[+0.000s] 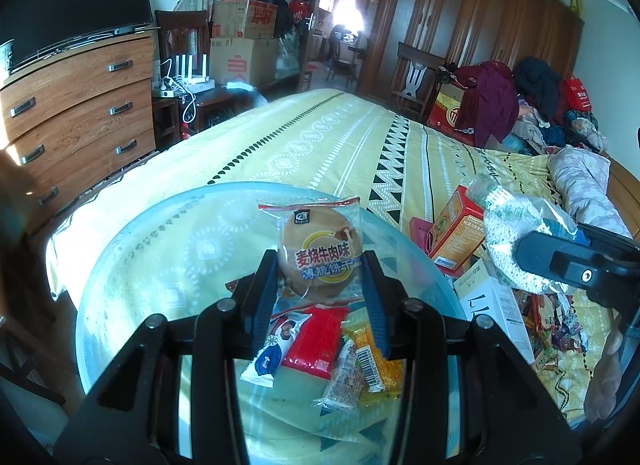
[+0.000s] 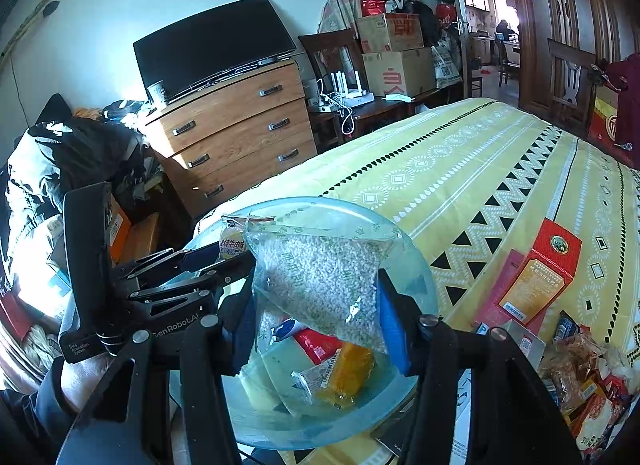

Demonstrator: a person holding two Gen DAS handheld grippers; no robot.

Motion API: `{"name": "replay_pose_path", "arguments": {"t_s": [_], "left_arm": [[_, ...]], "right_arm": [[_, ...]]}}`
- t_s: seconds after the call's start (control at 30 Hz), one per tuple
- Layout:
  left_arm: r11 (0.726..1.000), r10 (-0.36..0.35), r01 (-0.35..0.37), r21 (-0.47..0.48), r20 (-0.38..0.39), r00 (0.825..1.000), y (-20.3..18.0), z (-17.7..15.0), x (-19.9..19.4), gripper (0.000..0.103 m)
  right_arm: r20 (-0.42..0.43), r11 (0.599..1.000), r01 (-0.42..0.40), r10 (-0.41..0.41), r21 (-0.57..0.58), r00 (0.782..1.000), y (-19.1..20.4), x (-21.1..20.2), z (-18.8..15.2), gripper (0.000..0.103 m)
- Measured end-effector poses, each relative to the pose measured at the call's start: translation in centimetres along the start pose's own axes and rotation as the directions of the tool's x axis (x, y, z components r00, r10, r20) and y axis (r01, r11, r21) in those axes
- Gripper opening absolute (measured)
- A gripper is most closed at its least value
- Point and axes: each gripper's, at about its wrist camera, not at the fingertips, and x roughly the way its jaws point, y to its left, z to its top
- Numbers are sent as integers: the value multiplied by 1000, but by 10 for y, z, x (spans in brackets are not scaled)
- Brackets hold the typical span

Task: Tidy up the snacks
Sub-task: 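Hold both snacks above the bowl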

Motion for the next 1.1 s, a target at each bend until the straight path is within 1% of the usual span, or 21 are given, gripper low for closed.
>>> {"name": "replay_pose_path", "arguments": {"t_s": [0.87,1.1], "left_arm": [[1000,-7,7,-12,-13,1000,-1,-11,-5,42],[1000,-6,6,-12,-15,1000,1,-9,-4,42]], "right_arm": [[-28,1000,-4,4,-10,1000,3,12,-4,57],[-30,1000,-4,3,-10,1000,5,13,-4,57]]}}
